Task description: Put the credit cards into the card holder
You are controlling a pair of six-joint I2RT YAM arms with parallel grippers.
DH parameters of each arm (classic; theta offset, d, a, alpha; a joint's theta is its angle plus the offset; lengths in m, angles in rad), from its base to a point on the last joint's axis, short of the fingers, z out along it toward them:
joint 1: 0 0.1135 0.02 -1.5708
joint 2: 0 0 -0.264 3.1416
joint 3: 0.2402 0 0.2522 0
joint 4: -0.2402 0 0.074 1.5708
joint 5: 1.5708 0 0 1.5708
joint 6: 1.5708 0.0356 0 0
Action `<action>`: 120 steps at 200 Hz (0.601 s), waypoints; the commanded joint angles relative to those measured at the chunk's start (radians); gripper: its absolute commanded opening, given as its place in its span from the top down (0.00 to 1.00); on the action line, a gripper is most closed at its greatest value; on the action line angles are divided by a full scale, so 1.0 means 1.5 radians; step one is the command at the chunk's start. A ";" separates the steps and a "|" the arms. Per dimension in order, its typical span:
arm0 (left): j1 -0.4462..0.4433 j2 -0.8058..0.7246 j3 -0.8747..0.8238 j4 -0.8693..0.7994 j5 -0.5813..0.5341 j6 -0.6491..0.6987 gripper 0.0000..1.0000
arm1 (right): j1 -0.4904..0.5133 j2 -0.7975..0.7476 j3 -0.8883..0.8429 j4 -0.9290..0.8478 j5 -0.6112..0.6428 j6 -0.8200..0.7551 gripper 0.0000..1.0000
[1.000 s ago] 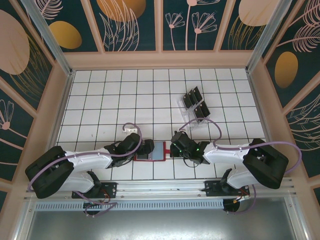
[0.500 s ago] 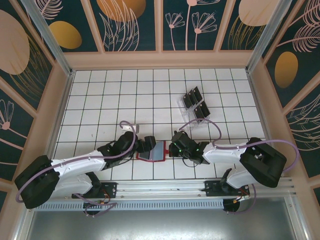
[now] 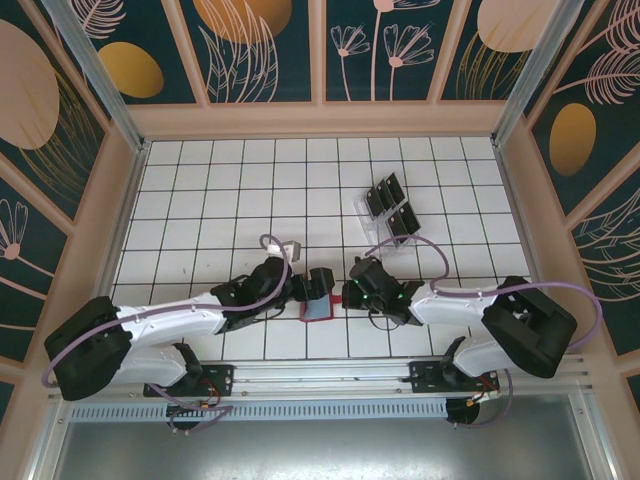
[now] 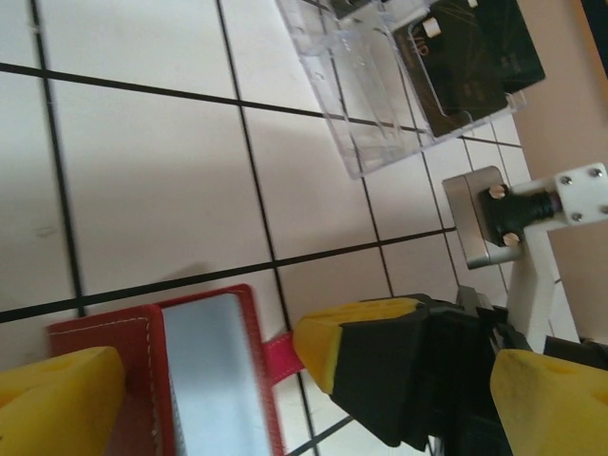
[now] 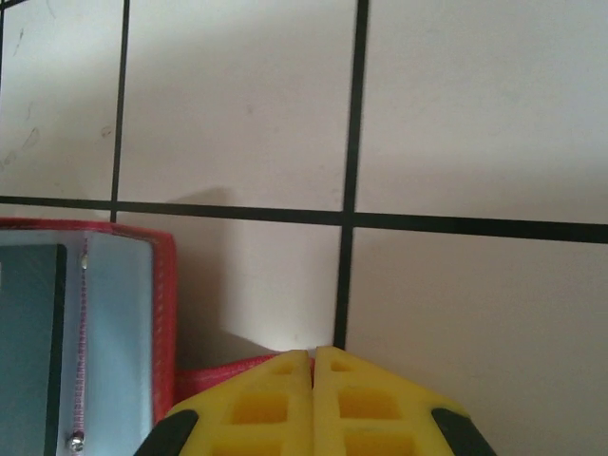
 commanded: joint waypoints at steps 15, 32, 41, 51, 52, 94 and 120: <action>-0.024 0.066 0.027 0.051 0.004 -0.024 0.02 | -0.028 -0.073 -0.022 -0.014 -0.006 -0.008 0.81; -0.029 0.099 0.028 0.069 0.005 -0.033 0.02 | -0.039 -0.106 -0.025 -0.036 -0.002 -0.009 0.73; -0.030 0.114 0.030 0.074 0.002 -0.036 0.01 | -0.043 -0.124 -0.025 -0.051 0.000 -0.011 0.70; -0.031 0.130 0.029 0.081 0.001 -0.040 0.02 | -0.046 -0.143 -0.025 -0.066 0.003 -0.012 0.68; -0.031 0.132 0.030 0.082 0.001 -0.040 0.01 | -0.046 -0.146 -0.025 -0.068 0.004 -0.013 0.68; -0.032 0.174 0.032 0.096 -0.003 -0.053 0.01 | -0.050 -0.233 -0.035 -0.119 0.012 0.000 0.66; -0.032 0.157 0.034 0.071 -0.024 -0.050 0.01 | -0.050 -0.284 -0.050 -0.132 0.002 0.017 0.68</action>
